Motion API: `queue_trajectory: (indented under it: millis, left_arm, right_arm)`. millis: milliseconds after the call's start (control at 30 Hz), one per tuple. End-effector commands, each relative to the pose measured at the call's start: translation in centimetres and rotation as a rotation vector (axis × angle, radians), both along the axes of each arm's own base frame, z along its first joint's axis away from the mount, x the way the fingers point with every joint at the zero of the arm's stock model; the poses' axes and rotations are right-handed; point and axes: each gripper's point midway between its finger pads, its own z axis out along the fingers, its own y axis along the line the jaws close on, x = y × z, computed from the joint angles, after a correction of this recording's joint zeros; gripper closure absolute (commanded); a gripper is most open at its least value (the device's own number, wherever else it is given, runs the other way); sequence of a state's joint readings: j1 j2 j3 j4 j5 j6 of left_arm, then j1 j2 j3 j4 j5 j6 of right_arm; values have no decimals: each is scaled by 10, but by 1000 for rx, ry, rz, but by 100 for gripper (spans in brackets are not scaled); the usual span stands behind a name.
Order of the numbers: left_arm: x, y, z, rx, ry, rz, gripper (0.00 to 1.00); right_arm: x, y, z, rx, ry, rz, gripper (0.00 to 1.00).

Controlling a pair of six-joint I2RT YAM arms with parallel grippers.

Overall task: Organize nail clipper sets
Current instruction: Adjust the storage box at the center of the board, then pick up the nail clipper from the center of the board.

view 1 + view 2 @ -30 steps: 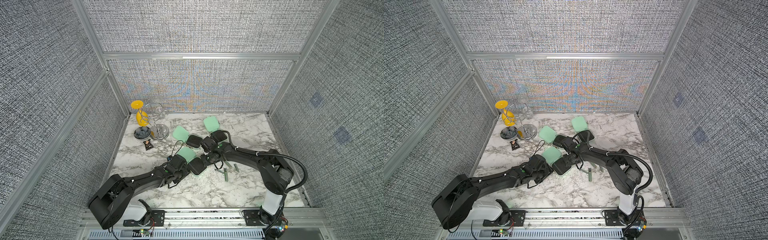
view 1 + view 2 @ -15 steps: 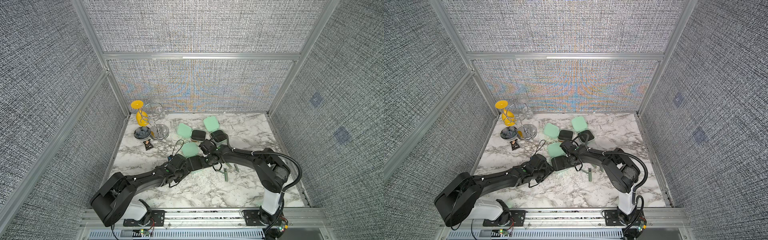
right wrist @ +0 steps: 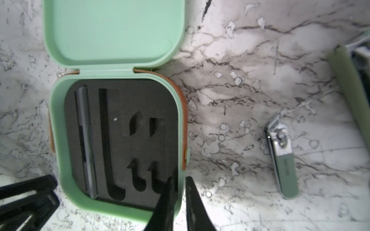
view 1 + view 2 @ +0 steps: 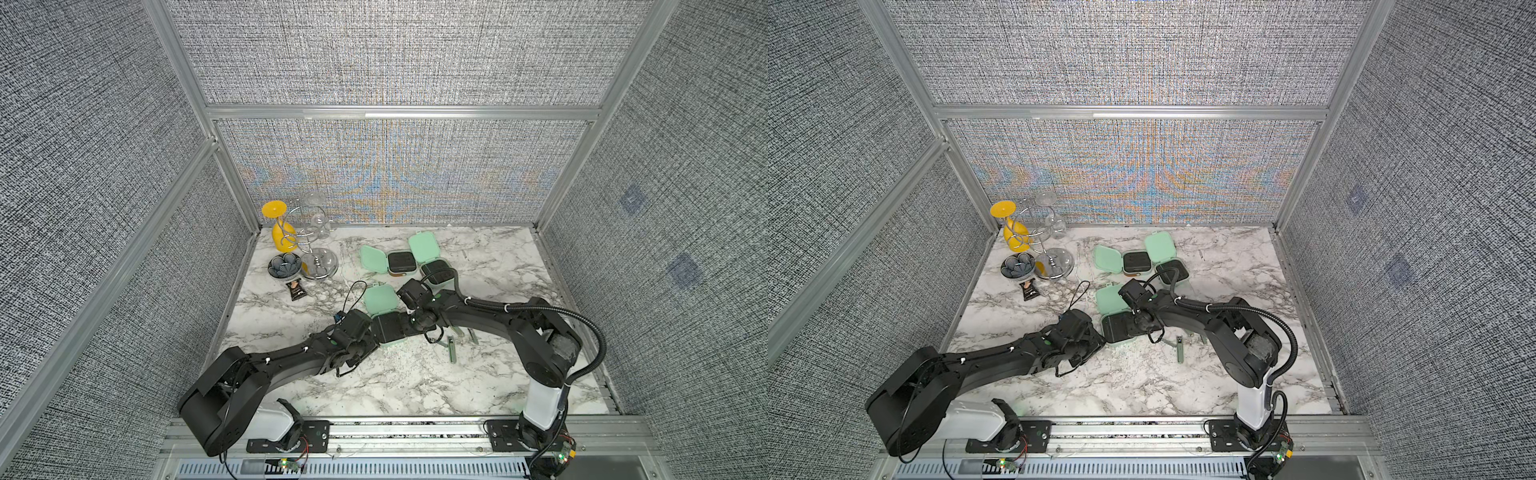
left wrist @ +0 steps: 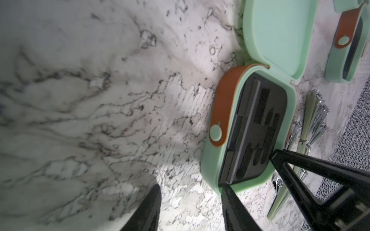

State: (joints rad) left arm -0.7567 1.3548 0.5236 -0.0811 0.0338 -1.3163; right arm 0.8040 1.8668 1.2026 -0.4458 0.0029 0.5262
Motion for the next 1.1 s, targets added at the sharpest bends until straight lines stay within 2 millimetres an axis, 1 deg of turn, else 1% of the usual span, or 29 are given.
queue_trajectory:
  millis: [0, 100, 167, 267, 333, 467, 567, 700, 833, 933, 1067]
  left_arm:
    - [-5, 16, -2, 70, 13, 22, 50]
    - [-3, 27, 7, 126, -5, 29, 50]
    - [1, 30, 15, 141, -32, 30, 50]
    - [9, 27, 28, 129, -75, 22, 50]
    - [13, 23, 32, 126, -83, 7, 50]
    - [17, 17, 29, 123, -74, -14, 50]
    - [19, 15, 23, 122, -59, -14, 51]
    - [21, 12, 19, 110, -49, -16, 53]
    - [20, 13, 18, 114, -45, -15, 54]
    - [19, 15, 18, 113, -44, -9, 54]
    - [19, 16, 19, 113, -47, -2, 55]
  right_arm:
    - [-5, -7, 3, -43, 5, 33, 73]
    - [-3, -11, 17, -61, -18, 56, 66]
    - [-2, -15, 30, -71, -44, 65, 63]
    - [1, -24, 47, -85, -75, 75, 62]
    - [4, -33, 52, -94, -84, 84, 62]
    - [14, -58, 45, -130, -69, 101, 61]
    - [27, -70, 38, -113, -65, 120, 61]
    - [49, -85, 29, -134, -71, 120, 58]
    - [63, -90, 20, -140, -77, 126, 56]
    - [68, -91, 13, -151, -73, 131, 56]
    - [77, -94, 10, -162, -82, 132, 56]
